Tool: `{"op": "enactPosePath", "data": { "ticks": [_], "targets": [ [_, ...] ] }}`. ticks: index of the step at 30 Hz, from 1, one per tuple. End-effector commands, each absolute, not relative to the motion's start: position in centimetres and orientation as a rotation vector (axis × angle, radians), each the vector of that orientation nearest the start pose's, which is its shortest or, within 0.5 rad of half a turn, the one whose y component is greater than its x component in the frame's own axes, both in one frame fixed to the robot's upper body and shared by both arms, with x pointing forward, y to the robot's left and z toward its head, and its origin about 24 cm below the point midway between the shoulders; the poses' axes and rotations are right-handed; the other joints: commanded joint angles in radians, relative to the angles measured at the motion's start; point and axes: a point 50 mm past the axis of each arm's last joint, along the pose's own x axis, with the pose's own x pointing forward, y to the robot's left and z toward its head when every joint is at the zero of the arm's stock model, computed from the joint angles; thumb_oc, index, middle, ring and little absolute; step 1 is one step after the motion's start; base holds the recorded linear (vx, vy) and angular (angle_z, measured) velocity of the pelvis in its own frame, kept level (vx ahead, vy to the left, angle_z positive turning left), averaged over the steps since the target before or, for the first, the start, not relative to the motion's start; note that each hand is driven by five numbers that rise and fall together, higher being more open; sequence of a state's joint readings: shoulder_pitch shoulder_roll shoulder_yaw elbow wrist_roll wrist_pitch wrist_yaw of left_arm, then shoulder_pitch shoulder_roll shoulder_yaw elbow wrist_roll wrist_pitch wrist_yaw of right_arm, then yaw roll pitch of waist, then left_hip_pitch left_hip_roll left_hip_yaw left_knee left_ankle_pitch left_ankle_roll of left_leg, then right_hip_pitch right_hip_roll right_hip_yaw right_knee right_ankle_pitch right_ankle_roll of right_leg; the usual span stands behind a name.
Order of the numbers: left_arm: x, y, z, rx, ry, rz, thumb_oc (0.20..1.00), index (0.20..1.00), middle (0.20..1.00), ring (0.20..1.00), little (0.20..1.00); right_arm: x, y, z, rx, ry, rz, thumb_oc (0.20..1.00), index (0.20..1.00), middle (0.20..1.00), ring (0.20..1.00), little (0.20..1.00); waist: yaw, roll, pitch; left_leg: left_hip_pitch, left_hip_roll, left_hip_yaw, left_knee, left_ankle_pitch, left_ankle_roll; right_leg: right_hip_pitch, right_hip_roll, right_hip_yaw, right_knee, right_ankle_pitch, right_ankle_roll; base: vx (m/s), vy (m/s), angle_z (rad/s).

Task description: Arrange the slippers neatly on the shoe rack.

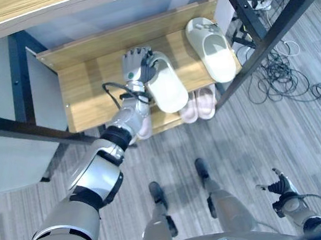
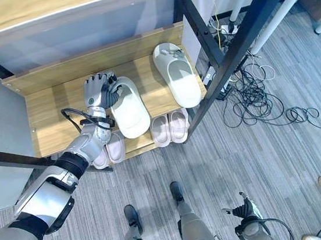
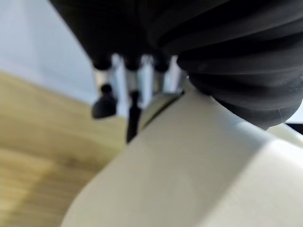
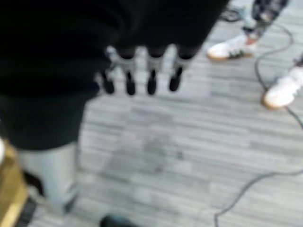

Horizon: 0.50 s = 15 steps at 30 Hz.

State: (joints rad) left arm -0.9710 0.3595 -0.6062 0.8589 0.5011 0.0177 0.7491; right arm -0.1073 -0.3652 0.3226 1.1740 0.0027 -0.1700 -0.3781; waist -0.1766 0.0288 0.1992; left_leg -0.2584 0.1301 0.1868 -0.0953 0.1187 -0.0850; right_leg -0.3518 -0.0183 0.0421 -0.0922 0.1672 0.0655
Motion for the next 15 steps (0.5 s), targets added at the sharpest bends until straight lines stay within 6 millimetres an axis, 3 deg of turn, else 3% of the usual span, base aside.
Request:
{"op": "enactPosePath", "data": {
  "ticks": [1, 10, 15],
  "targets": [
    [40.0, 12.6, 20.7, 1.124, -0.682, 0.446, 0.2, 0.2, 0.2, 0.2, 0.2, 17.0, -28.3, -10.9, -0.747, 0.762, -0.267, 1.0, 1.0, 1.0, 1.0, 1.0, 0.008, 0.013, 0.043, 0.004, 0.008, -0.065, 0.008, -0.034, -0.019, -0.049, -0.022, -0.045, 0.114, -0.136, 0.043, 0.02, -0.013, -0.06],
    [40.9, 12.7, 21.9, 1.146, -0.64, 0.545, 0.2, 0.2, 0.2, 0.2, 0.2, 17.1, -28.3, -10.8, -0.789, 0.739, -0.258, 1.0, 1.0, 1.0, 1.0, 1.0, -0.022, 0.027, 0.066, 0.004, 0.016, -0.04, 0.012, -0.034, -0.023, -0.082, -0.02, -0.027, 0.138, -0.141, 0.04, 0.01, -0.025, -0.1],
    [41.2, 12.9, 24.0, 1.125, -0.645, 0.586, 0.2, 0.2, 0.2, 0.2, 0.2, 17.9, -28.3, -10.4, -0.788, 0.713, -0.268, 1.0, 1.0, 1.0, 1.0, 1.0, -0.04, 0.041, 0.085, -0.001, 0.01, -0.03, 0.011, -0.038, -0.022, -0.113, -0.02, -0.012, 0.164, -0.143, 0.041, 0.01, 0.009, -0.08]
  ]
}}
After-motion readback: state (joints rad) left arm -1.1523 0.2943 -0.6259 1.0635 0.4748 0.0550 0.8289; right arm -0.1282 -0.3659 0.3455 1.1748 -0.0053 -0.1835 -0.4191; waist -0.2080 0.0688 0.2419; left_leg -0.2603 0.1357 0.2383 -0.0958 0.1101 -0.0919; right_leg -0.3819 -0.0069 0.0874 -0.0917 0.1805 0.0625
